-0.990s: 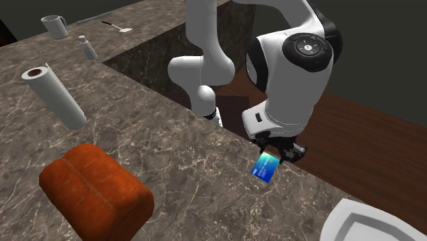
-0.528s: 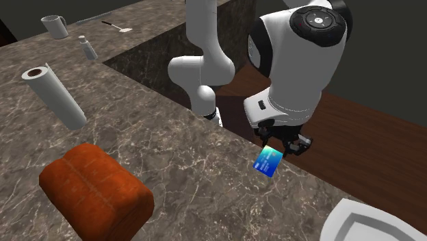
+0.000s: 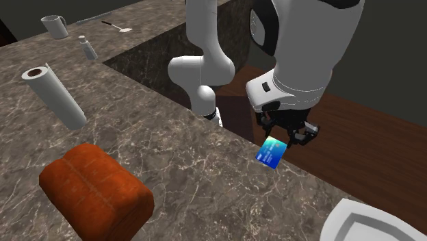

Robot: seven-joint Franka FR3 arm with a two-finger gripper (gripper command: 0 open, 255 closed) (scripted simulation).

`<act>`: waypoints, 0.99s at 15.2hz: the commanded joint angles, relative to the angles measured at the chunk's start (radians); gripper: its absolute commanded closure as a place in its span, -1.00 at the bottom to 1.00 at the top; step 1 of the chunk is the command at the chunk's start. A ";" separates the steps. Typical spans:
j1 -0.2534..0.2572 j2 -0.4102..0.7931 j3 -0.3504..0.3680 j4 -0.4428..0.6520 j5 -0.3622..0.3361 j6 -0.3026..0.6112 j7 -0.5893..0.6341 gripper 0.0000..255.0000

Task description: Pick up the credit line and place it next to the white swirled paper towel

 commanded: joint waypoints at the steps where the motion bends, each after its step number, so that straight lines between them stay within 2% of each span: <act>1: -0.002 0.001 -0.005 0.030 -0.005 -0.029 0.005 1.00; 15: -0.013 0.015 -0.036 0.224 -0.032 -0.209 0.035 1.00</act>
